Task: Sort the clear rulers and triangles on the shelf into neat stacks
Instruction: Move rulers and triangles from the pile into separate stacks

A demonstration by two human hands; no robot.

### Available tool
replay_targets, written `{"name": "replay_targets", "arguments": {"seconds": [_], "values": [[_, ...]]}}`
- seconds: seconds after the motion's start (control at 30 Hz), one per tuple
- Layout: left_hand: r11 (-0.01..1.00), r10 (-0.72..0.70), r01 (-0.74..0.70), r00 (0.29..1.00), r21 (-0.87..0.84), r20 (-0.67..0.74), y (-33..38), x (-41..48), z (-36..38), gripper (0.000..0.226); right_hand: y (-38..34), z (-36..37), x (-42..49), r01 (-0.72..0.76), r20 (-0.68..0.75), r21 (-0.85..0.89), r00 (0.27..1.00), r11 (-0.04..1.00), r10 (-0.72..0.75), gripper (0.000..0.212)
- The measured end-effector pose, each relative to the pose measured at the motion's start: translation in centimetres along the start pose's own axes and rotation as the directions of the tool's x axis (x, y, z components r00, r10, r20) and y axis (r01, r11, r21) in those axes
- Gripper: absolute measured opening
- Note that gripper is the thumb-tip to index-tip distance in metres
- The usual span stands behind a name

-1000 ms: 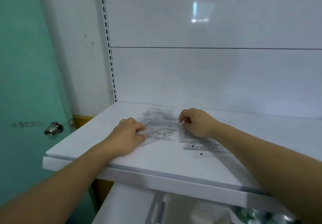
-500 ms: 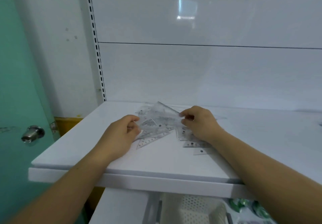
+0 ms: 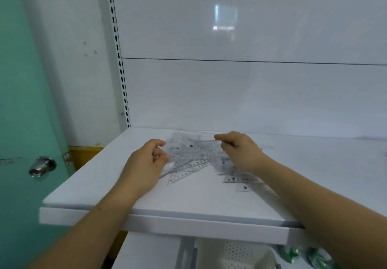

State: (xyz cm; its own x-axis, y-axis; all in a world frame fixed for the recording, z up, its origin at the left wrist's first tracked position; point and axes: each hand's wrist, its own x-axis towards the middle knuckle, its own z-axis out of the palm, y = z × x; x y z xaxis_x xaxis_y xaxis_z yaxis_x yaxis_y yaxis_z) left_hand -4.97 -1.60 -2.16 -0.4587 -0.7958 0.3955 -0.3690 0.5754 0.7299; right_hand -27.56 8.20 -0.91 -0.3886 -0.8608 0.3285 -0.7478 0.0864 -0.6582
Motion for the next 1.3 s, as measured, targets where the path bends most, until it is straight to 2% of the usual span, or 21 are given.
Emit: {"name": "replay_targets", "arguments": {"seconds": [0.07,0.13,0.33,0.4,0.47,0.6,0.7,0.87,1.17,1.3], "values": [[1.000,0.003,-0.003,1.000,0.003,0.008,0.0,-0.1,-0.1,0.025,-0.3,-0.4,0.0,0.055,0.098,-0.269,0.995,0.961,-0.030,0.030],[1.000,0.006,-0.006,1.000,0.002,0.025,0.0,-0.1,-0.1,0.026,-0.5,-0.8,0.2,0.058,0.163,-0.418,0.986,0.907,0.012,0.033],[1.000,0.023,-0.023,0.998,-0.011,0.064,0.0,0.3,-0.4,0.027,-0.5,-3.1,0.7,-0.005,0.125,-0.638,0.986,0.770,0.110,0.027],[0.999,0.039,-0.042,0.994,0.021,0.099,0.4,0.3,-0.3,0.028,0.0,-4.3,0.5,-0.082,0.078,-0.655,0.981,0.751,0.175,0.034],[0.998,0.049,-0.053,0.992,0.032,0.120,1.2,0.0,0.1,0.029,0.5,-5.4,-0.2,-0.132,0.023,-0.656,0.981,0.743,0.194,0.039],[0.998,0.061,-0.061,0.988,-0.004,0.139,3.9,-0.9,1.8,0.030,1.2,-8.1,-2.9,-0.181,-0.176,-0.570,0.980,0.801,0.096,0.035],[0.996,0.091,-0.091,0.981,-0.013,0.169,6.4,-1.7,4.4,0.030,2.6,-11.0,-5.4,-0.184,-0.296,-0.497,0.955,0.848,0.034,0.032],[0.987,0.157,-0.142,0.961,-0.081,0.228,12.8,-3.4,10.9,0.027,6.6,-18.3,-11.3,-0.219,-0.431,-0.434,0.902,0.874,0.013,0.031],[0.950,0.302,-0.245,0.876,-0.193,0.376,28.1,-9.6,27.2,0.031,17.1,-33.8,-26.1,-0.355,-0.524,-0.304,0.838,0.884,0.156,0.029],[0.940,0.338,-0.280,0.842,-0.196,0.420,33.5,-11.9,33.4,0.033,21.4,-38.8,-31.5,-0.443,-0.580,-0.215,0.775,0.870,0.251,0.029]]}}
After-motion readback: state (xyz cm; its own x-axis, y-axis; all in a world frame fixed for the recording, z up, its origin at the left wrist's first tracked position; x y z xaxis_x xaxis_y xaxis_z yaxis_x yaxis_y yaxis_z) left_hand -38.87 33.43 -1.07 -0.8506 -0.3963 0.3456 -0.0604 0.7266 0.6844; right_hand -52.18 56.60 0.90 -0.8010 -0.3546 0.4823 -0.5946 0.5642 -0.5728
